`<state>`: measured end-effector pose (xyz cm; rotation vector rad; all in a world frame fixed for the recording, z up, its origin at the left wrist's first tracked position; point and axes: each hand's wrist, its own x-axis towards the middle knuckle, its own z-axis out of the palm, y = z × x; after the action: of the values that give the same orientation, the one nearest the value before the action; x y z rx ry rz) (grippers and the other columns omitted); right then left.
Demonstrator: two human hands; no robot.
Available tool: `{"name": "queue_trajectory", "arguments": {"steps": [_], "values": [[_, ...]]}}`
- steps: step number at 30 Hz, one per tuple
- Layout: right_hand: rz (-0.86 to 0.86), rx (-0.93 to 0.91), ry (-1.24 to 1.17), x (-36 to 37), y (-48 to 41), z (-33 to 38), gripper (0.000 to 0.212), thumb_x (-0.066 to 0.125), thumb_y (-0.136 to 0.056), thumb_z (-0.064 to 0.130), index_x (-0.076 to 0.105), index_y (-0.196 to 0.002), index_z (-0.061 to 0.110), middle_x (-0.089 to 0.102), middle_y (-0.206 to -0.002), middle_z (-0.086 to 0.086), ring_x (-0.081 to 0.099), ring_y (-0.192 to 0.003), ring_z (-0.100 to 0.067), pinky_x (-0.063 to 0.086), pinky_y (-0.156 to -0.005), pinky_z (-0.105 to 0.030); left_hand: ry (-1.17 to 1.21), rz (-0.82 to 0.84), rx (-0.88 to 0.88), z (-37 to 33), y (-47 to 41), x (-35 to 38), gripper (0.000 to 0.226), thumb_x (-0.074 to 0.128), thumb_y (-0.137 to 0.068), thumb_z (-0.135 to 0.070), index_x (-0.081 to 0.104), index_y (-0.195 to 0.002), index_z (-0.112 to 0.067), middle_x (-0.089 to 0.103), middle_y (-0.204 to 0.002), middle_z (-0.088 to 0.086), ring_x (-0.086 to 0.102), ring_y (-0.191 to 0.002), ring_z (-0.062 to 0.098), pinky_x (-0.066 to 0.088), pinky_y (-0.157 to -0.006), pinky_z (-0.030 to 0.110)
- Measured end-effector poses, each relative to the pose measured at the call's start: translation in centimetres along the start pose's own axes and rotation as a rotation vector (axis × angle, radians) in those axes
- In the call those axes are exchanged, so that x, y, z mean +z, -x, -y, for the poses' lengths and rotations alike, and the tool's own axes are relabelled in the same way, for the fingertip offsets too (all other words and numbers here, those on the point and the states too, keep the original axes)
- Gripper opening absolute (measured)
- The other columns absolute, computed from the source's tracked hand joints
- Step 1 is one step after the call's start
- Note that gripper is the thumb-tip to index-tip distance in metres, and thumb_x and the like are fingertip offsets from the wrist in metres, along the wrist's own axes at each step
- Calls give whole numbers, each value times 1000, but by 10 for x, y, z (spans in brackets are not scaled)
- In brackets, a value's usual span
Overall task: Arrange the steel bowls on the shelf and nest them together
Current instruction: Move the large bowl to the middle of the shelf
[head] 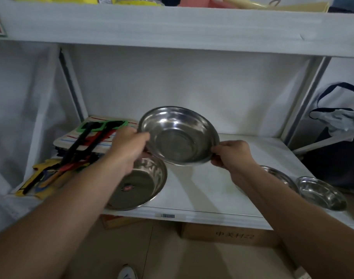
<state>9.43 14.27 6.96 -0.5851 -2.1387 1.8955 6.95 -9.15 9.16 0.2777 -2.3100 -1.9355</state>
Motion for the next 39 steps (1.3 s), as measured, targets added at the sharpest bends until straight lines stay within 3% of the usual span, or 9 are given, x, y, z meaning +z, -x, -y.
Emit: {"name": "queue_trajectory", "arguments": {"steps": [3,8,12,17,22,26,31,37,39], "values": [[115,-5,46,50,5,2,9,72,-83,-5,73,-76,1,70,-76,-21,67,-56,-26,60,-54,-29,-78,-145,-16,17,-15,-53,24,64,-88,0,66,-66,-9,68,-59,9,68,-44,18,58,-44,28],[192,14,274,120,11,-29,5,73,-72,-1,74,-70,-5,76,-70,-21,77,-65,-34,67,-66,-46,-396,-107,-164,78,-25,-110,15,70,-85,-20,75,-80,-7,76,-75,14,76,-71,31,65,-73,49],[242,-4,549,146,6,-61,14,67,-66,7,73,-78,1,76,-77,-18,76,-68,-34,66,-64,-45,-780,-69,-82,106,-23,-116,35,59,-91,-32,59,-59,-19,63,-59,0,63,-57,19,45,-51,29],[248,-130,771,154,5,-68,15,53,-76,14,66,-76,5,73,-78,-15,73,-75,-32,62,-68,-36,-927,-97,-7,119,-32,-116,35,63,-87,-37,52,-58,-21,57,-59,-3,52,-52,12,32,-46,25],[276,-222,950,160,8,-64,11,53,-88,17,56,-81,10,53,-75,-5,59,-77,-31,46,-65,-32,-933,-9,-92,116,-43,-120,21,72,-76,-33,69,-77,-12,71,-74,7,70,-64,23,61,-58,33],[287,-278,1083,165,11,-62,10,56,-89,19,63,-90,11,64,-87,-9,66,-86,-31,51,-68,-33,-1023,47,-101,119,-50,-122,42,73,-72,-37,67,-104,-12,69,-90,7,70,-67,21,56,-46,27],[311,-337,1250,168,18,-62,22,57,-89,6,70,-106,6,70,-102,-14,69,-98,-33,55,-78,-36,-1038,65,-106,123,-54,-122,40,74,-71,-32,66,-105,-12,70,-84,5,70,-64,18,54,-44,24],[207,-277,1040,158,5,-66,26,57,-90,26,57,-108,8,62,-104,-12,65,-100,-35,46,-74,-37,-899,14,-147,124,-58,-133,75,70,-71,-47,49,-135,-15,69,-108,7,68,-86,24,61,-70,37],[218,-179,948,152,-2,-68,26,58,-88,30,56,-100,8,62,-102,-12,67,-93,-33,49,-73,-37,-696,58,-236,121,-57,-134,58,71,-82,-33,53,-133,-11,69,-110,9,68,-85,24,62,-67,38]]}}
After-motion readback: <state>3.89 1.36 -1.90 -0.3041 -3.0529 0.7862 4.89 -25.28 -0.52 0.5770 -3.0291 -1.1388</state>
